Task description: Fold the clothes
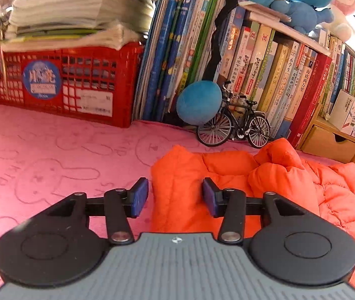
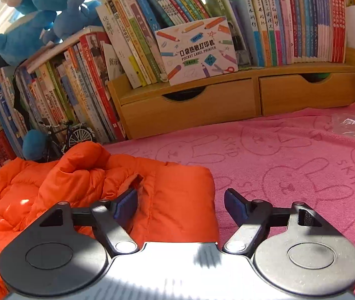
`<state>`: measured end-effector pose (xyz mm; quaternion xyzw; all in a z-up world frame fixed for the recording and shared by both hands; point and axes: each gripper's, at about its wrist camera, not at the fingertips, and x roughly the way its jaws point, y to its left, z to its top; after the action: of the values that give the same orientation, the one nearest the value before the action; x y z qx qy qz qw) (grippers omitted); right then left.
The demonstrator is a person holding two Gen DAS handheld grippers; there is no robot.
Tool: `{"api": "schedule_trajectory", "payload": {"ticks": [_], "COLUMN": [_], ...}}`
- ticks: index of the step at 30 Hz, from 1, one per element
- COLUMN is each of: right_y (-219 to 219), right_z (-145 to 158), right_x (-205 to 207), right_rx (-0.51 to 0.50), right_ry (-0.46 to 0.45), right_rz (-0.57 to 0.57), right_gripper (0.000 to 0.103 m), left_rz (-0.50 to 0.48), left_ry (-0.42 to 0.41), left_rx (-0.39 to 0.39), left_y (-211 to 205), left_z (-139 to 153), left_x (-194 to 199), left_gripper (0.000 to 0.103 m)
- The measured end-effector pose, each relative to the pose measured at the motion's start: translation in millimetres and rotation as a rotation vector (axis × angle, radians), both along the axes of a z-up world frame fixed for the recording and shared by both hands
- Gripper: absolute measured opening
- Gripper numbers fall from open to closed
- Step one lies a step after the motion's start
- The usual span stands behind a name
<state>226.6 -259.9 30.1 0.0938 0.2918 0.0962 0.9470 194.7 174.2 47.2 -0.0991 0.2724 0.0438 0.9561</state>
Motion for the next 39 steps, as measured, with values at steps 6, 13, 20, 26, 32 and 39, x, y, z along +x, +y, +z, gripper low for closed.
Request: {"api": "schedule_trajectory", "payload": {"ticks": [6, 13, 20, 26, 32, 39], "right_y": [-9.2, -3.7, -7.7, -16.0, -17.1, 18.3], "right_z": [29.8, 32.2, 16.4, 6.2, 12.9, 1.5], "right_x": [-73.8, -177.6, -276.4, -337.8, -380.3, -417.2], "right_rx": [-0.008, -0.039, -0.115, -0.171, -0.247, -0.483], "right_ry": [-0.088, -0.075, -0.020, 0.050, 0.024, 0.043], "right_rz": [0.029, 0.143, 0.151, 0.147, 0.181, 0.436], "right_gripper": [0.076, 0.076, 0.077, 0.079, 0.082, 0.085], "left_rz": [0.004, -0.125, -0.181, -0.204, -0.236, -0.268], "left_ry": [-0.115, -0.042, 0.061, 0.071, 0.070, 0.081], "left_rx": [0.070, 0.154, 0.385, 0.537, 0.590, 0.573], "left_y": [-6.7, -36.0, -59.7, -64.1, -69.8, -73.6], "left_z": [33.6, 16.1, -15.0, -22.0, -21.9, -21.9], "left_x": [-68.2, -154.0, -236.8, -294.8, -322.7, -349.1], "left_gripper": [0.061, 0.067, 0.072, 0.075, 0.077, 0.077]}}
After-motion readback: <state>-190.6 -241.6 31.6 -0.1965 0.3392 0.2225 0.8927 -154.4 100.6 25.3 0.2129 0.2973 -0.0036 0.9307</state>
